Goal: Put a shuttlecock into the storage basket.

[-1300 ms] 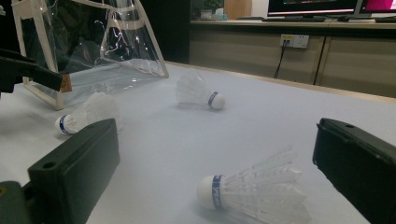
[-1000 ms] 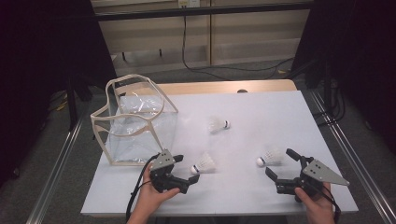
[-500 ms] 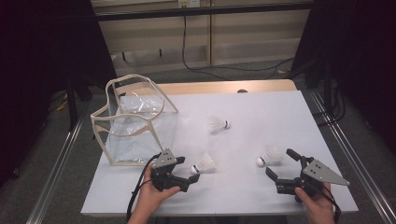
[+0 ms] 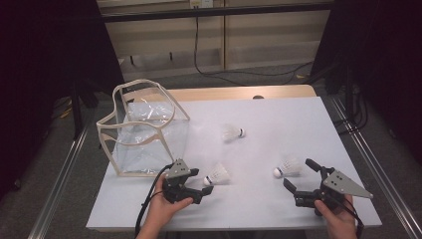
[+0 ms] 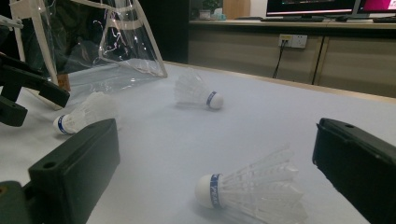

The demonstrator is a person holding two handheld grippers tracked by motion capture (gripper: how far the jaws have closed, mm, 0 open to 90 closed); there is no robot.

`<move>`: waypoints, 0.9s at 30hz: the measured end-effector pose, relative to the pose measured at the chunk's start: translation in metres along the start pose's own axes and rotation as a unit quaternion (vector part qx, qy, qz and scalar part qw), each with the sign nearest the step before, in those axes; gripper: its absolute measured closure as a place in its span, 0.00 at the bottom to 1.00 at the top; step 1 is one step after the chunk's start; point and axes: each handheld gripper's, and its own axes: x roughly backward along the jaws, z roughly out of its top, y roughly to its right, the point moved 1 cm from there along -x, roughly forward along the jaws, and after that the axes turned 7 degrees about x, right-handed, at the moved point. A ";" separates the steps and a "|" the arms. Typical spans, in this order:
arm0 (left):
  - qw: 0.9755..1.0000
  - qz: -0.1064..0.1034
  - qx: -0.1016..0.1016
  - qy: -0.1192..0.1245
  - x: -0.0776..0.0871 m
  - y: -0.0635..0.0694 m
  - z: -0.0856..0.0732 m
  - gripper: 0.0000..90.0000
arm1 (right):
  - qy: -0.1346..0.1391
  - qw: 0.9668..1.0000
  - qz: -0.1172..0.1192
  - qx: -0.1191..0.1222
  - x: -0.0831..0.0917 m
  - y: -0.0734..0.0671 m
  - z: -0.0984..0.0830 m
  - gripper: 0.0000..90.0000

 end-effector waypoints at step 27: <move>0.999 0.013 -0.014 -0.041 -0.013 0.000 0.004 0.40 | 0.000 1.000 -0.002 0.000 0.001 0.001 0.000 0.01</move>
